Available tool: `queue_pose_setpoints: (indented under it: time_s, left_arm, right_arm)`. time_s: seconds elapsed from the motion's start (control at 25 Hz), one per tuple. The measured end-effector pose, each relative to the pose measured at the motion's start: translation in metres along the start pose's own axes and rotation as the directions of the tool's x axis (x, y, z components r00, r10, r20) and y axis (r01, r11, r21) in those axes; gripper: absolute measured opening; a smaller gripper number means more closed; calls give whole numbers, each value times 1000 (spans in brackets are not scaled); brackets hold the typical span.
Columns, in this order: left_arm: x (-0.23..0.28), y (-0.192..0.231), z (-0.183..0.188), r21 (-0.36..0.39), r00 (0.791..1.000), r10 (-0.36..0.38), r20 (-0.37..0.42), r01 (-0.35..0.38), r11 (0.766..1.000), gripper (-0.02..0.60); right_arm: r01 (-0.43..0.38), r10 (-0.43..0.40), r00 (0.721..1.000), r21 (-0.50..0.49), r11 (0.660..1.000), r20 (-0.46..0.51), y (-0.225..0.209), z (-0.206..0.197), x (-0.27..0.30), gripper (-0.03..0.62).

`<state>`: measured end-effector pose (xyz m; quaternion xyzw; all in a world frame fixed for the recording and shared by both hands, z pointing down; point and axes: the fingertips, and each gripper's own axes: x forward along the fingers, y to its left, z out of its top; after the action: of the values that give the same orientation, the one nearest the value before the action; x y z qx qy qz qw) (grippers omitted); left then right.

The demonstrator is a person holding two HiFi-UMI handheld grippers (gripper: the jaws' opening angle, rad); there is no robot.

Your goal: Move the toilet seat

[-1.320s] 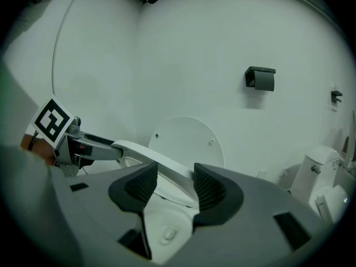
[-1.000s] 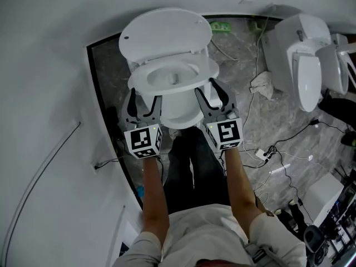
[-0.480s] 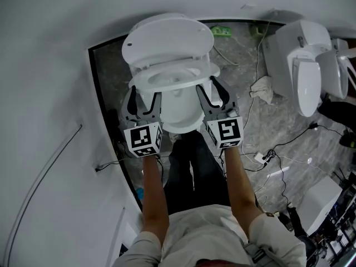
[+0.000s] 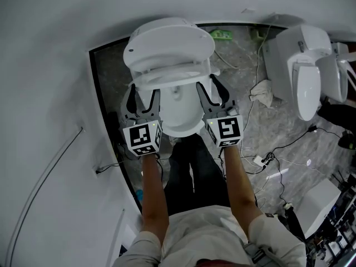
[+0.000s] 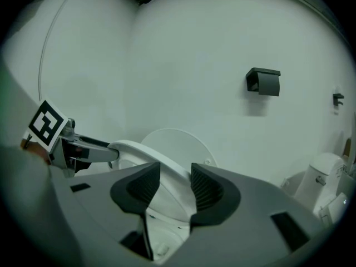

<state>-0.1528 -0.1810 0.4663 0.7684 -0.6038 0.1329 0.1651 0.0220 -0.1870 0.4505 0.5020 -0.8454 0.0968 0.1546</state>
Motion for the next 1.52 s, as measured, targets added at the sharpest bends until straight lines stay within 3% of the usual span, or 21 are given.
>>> queue_pose_setpoints:
  time_s: [1.52]
  left_arm:
    - [63, 31, 35, 15, 999, 30, 42, -31, 999, 261]
  right_arm:
    - [20, -19, 999, -13, 1000, 32, -33, 31, 68, 150]
